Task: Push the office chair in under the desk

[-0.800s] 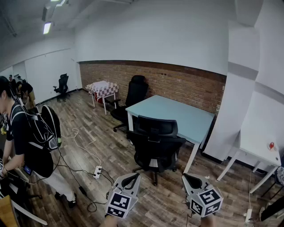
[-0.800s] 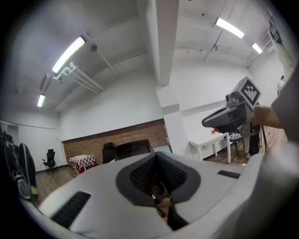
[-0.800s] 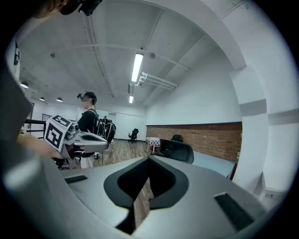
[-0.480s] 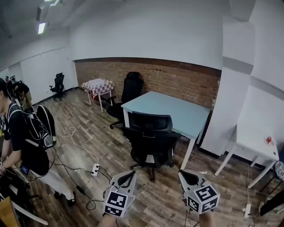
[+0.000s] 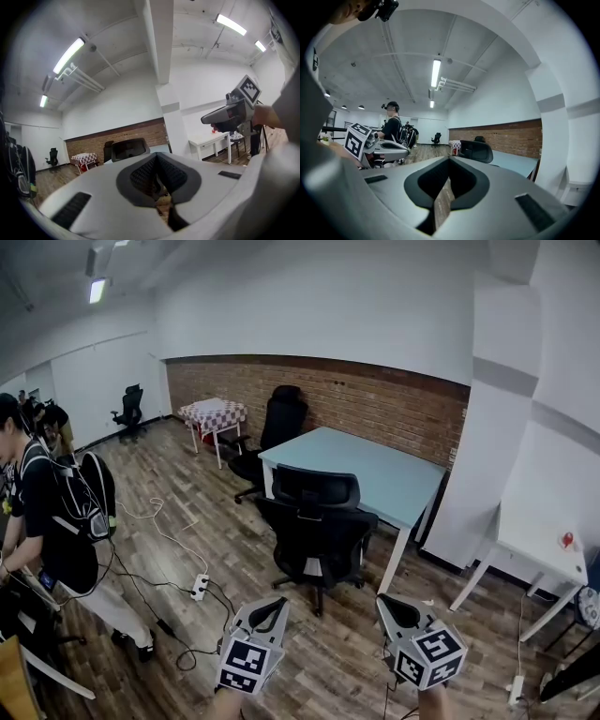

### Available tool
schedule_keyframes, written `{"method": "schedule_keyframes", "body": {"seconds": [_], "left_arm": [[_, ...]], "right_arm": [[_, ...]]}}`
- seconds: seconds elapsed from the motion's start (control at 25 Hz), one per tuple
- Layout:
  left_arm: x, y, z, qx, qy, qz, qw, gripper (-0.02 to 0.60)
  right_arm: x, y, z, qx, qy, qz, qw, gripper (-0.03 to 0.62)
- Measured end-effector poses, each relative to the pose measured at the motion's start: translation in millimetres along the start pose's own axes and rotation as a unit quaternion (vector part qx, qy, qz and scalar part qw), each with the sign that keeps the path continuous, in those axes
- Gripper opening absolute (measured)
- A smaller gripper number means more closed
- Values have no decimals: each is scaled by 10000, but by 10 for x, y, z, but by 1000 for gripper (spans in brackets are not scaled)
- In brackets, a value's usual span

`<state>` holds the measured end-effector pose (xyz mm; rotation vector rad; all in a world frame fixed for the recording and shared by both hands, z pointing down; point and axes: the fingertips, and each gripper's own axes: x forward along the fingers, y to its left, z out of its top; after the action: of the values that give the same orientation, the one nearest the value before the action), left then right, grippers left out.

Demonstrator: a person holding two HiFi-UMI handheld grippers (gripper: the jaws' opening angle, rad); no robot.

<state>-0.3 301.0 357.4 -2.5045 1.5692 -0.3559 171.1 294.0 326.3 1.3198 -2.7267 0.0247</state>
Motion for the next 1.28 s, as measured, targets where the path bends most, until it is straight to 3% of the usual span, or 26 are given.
{"method": "schedule_keyframes", "body": {"seconds": [0.32,0.56,0.96,1.28], "left_arm": [[119,-11,-62,-40,11,-2,10000,9],[533,173,-141,-108,-33,-54,9999,9],[1656,1029,-139,-142,-274,-98,9995,9],[2348,1668,-238,-206,-195,-98,9995,9]], "right_arm": [[50,-134,-135,141,63,-43,9999,0],[403,-337,-120,24,58,-70,10000,0],[1512,-1013,123,-63,-56,-317,9995,0],[2342,-1376,142,-199,65,-432,9988,0]]}}
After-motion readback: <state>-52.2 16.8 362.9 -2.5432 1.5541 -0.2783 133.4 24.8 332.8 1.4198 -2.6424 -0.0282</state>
